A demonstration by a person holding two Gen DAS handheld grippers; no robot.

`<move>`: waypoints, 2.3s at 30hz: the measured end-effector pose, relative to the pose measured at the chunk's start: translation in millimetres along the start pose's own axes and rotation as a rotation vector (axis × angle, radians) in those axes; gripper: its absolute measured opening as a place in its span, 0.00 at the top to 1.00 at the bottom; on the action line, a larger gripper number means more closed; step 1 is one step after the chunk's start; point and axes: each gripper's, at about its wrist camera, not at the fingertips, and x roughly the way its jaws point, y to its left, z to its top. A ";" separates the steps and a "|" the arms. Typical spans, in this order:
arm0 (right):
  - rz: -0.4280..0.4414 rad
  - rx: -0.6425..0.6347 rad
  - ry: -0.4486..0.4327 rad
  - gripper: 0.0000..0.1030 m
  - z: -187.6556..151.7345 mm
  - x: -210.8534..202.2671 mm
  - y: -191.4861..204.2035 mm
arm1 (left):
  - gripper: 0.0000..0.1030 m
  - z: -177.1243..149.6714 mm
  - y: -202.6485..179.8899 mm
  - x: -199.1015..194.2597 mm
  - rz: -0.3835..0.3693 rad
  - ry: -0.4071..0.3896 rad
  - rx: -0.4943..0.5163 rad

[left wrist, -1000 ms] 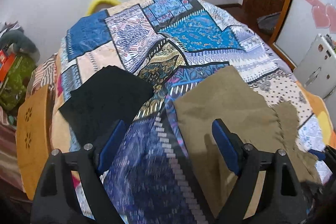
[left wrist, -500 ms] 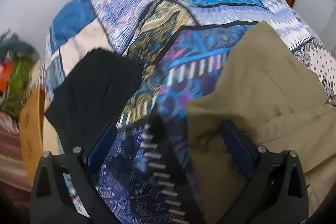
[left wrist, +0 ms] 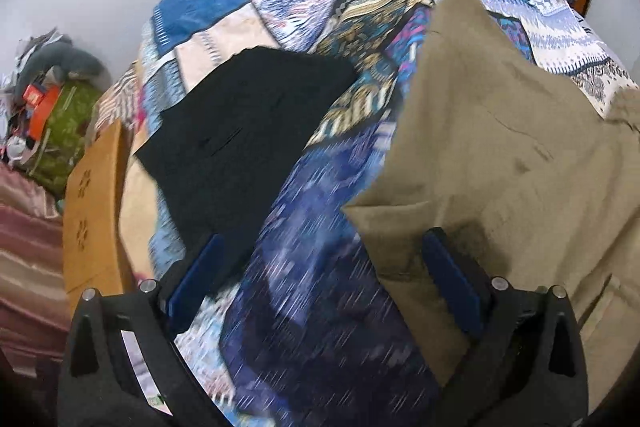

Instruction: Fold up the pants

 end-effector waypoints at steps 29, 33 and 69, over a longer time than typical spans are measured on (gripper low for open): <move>-0.039 -0.185 0.036 0.62 -20.2 21.9 33.8 | 0.42 -134.6 44.4 -71.1 -0.090 -0.014 -0.123; -0.064 -0.177 0.045 0.62 -16.3 26.3 29.8 | 0.42 -140.3 62.4 -70.9 -0.058 0.012 -0.150; 0.093 -0.189 0.131 0.76 63.7 87.8 21.2 | 0.15 1.7 -30.1 -67.1 -0.375 -0.154 -0.007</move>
